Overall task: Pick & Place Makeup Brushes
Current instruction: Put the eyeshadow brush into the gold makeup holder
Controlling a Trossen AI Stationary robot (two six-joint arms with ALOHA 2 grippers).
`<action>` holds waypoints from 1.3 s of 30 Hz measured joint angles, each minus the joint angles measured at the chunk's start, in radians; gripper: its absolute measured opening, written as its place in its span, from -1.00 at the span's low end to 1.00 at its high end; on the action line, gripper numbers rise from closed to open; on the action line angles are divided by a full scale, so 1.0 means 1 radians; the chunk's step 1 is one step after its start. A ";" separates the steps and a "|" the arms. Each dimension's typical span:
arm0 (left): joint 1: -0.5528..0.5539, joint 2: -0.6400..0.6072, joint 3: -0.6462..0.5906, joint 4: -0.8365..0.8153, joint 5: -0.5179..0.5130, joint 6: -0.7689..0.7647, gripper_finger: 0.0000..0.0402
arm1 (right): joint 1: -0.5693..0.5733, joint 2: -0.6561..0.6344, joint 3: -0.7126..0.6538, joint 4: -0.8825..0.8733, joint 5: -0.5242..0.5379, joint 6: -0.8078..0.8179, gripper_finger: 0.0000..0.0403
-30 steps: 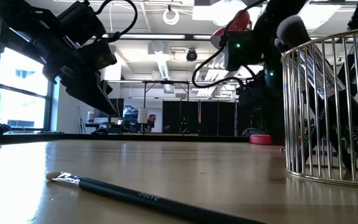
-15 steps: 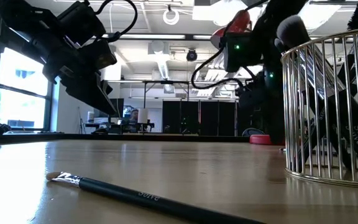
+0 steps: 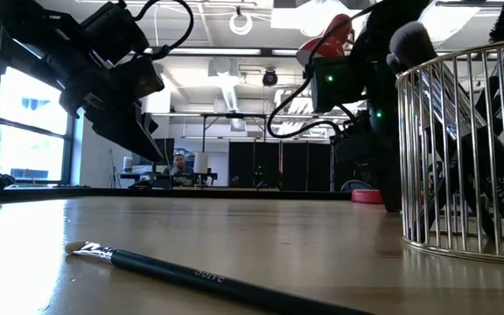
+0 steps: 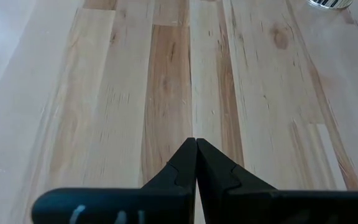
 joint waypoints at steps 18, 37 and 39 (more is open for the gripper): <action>0.000 0.000 0.000 -0.022 -0.001 -0.002 -1.00 | 0.000 0.001 -0.003 0.014 -0.114 0.105 -0.97; 0.000 0.000 0.000 -0.037 -0.005 -0.003 -1.00 | 0.169 -0.275 -0.006 0.012 0.121 0.251 -1.00; 0.000 0.000 0.000 -0.037 -0.005 -0.003 -1.00 | 0.183 -0.276 -0.006 -0.001 0.114 0.275 -1.00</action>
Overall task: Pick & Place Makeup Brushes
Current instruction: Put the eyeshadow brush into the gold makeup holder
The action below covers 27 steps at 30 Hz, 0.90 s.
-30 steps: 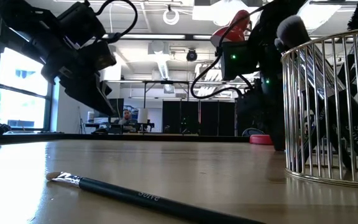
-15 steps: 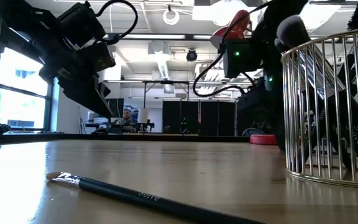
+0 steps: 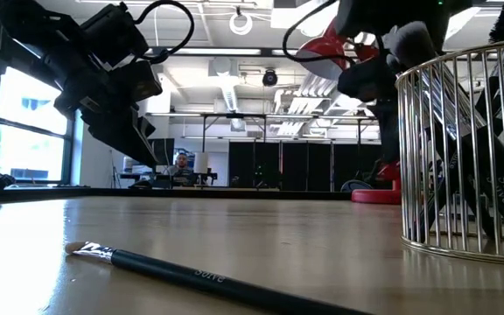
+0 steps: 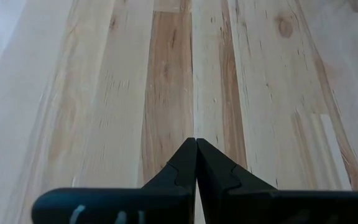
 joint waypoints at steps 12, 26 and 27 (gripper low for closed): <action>0.000 0.000 0.000 -0.003 0.001 -0.026 -1.00 | 0.036 0.011 0.000 -0.052 0.056 0.118 -0.91; 0.000 0.000 0.000 -0.003 0.003 -0.076 -1.00 | 0.053 0.083 0.000 -0.083 0.068 0.075 -0.55; 0.000 0.000 0.000 -0.003 0.003 -0.076 -1.00 | 0.051 0.091 0.000 -0.078 0.064 0.068 -0.55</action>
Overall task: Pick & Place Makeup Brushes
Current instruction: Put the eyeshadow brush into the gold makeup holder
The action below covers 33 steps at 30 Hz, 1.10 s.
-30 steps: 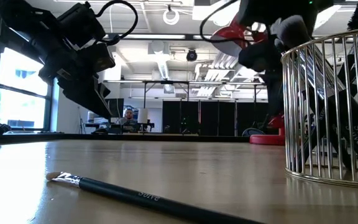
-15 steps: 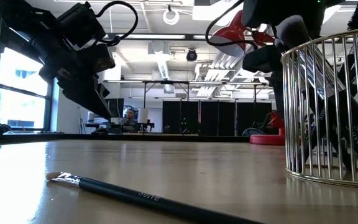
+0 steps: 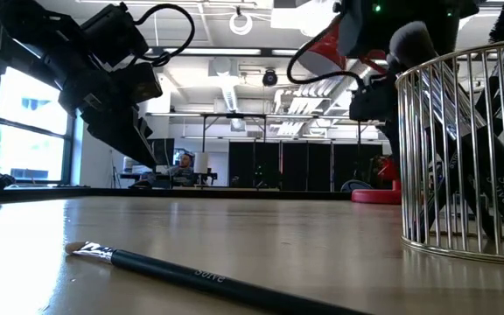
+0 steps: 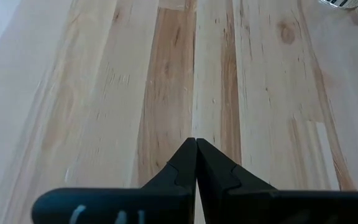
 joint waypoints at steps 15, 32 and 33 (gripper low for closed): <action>0.000 0.000 0.000 -0.001 0.000 0.000 -1.00 | -0.018 0.106 0.002 0.027 -0.101 -0.034 -0.43; 0.000 0.000 0.000 -0.001 -0.001 0.000 -1.00 | -0.020 0.171 0.006 0.004 -0.125 -0.058 -0.63; 0.000 0.000 0.000 -0.001 -0.001 0.000 -1.00 | -0.020 0.171 0.006 0.009 -0.131 -0.058 -0.68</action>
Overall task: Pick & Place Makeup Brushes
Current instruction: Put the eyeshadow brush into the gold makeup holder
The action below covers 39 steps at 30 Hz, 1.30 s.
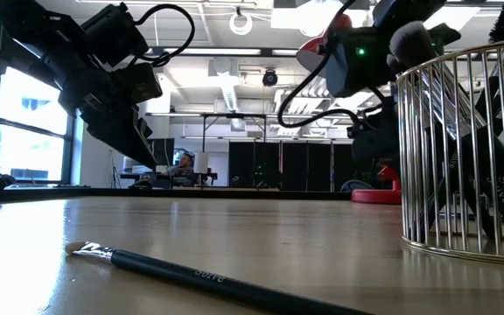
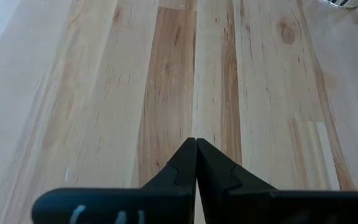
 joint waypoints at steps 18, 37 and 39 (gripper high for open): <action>0.000 0.000 0.000 0.000 0.000 0.000 -1.00 | 0.047 -0.065 -0.010 0.003 0.069 0.027 -1.00; 0.000 0.000 0.000 0.004 -0.003 -0.029 -1.00 | 0.354 -0.320 -0.006 -0.023 0.554 0.248 -1.00; 0.000 0.000 0.000 0.015 -0.002 -0.028 -1.00 | 0.381 -0.335 -0.006 -0.022 0.602 0.248 -1.00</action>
